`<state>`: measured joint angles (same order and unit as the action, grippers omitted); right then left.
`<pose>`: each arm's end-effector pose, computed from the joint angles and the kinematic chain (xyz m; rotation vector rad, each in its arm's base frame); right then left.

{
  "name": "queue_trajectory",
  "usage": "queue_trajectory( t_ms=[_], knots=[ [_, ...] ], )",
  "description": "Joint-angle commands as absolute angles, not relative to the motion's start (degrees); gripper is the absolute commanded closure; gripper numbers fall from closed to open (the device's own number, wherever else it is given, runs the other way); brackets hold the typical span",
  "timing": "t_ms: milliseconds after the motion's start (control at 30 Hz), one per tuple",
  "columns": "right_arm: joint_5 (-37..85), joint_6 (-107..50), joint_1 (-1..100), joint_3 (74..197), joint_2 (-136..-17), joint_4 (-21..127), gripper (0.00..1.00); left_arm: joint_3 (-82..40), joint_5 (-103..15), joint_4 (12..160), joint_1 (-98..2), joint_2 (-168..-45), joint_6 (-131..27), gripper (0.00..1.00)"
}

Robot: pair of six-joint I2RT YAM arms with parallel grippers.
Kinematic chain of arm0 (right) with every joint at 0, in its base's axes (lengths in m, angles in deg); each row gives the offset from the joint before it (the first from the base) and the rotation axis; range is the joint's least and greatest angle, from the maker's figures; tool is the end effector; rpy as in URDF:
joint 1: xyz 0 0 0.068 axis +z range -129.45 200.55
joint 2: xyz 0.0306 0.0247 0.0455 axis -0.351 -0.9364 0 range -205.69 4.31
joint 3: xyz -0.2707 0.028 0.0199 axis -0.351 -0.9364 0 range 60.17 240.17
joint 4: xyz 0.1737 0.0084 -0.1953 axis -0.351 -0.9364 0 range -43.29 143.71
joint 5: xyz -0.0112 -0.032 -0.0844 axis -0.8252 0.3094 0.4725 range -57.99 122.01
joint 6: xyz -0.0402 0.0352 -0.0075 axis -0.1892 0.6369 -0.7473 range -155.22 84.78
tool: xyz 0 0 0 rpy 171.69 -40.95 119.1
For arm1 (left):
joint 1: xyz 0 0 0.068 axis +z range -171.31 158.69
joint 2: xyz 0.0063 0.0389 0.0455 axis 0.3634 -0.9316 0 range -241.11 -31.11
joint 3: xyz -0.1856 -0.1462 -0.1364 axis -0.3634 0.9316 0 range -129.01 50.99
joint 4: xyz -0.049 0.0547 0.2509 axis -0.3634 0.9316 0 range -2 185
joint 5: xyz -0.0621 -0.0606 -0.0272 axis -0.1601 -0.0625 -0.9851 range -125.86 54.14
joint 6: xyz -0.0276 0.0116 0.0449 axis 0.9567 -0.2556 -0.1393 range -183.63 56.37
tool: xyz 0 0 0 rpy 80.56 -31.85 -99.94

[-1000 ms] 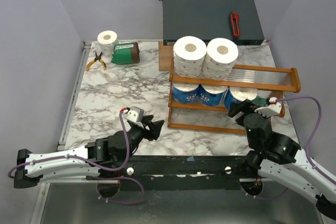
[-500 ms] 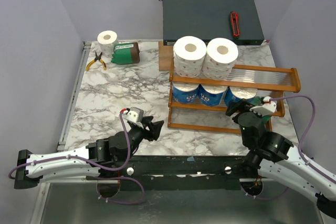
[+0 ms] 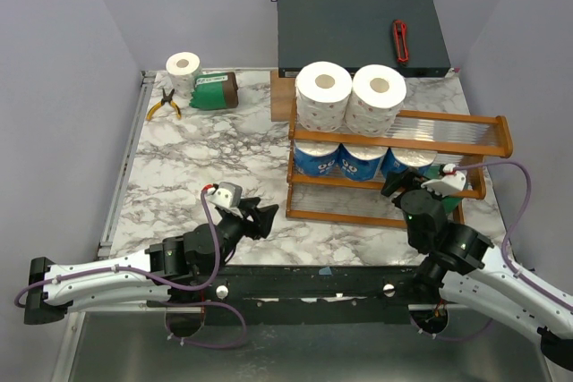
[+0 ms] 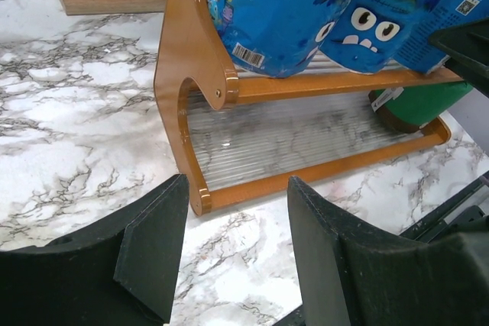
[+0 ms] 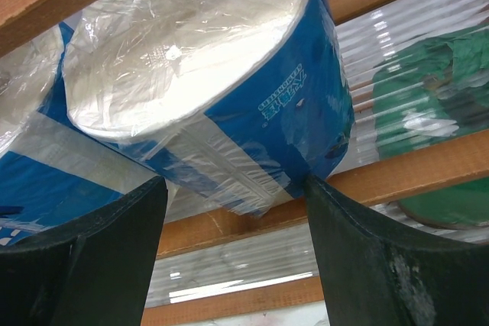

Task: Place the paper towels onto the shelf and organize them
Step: Adjust the paper towel on the shelf.

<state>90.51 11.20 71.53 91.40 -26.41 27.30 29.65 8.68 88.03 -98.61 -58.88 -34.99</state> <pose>0.0997 0.0747 0.2701 0.5287 1.7252 0.1713 0.0542 -0.1266 0.2575 0.1261 1.7013 -0.7473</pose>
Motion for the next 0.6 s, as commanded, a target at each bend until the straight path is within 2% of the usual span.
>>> queue_trajectory(
  t_ms=[0,267,400,567],
  knots=[
    [93.1,10.9,71.7,90.0,-25.7,28.9,0.24,30.1,8.1,87.9,-98.3,-58.5,-34.0,0.43],
    [90.3,10.0,71.6,92.1,-23.9,26.6,0.16,29.8,7.8,87.9,-98.4,-58.7,-33.1,0.43],
    [87.9,11.1,71.6,94.5,-23.9,23.0,0.15,29.5,8.3,89.8,-98.3,-58.3,-32.4,0.43],
    [79.9,10.0,71.6,98.4,-23.8,19.6,0.11,28.5,10.3,92.7,-98.2,-56.3,-32.1,0.43]
  ],
)
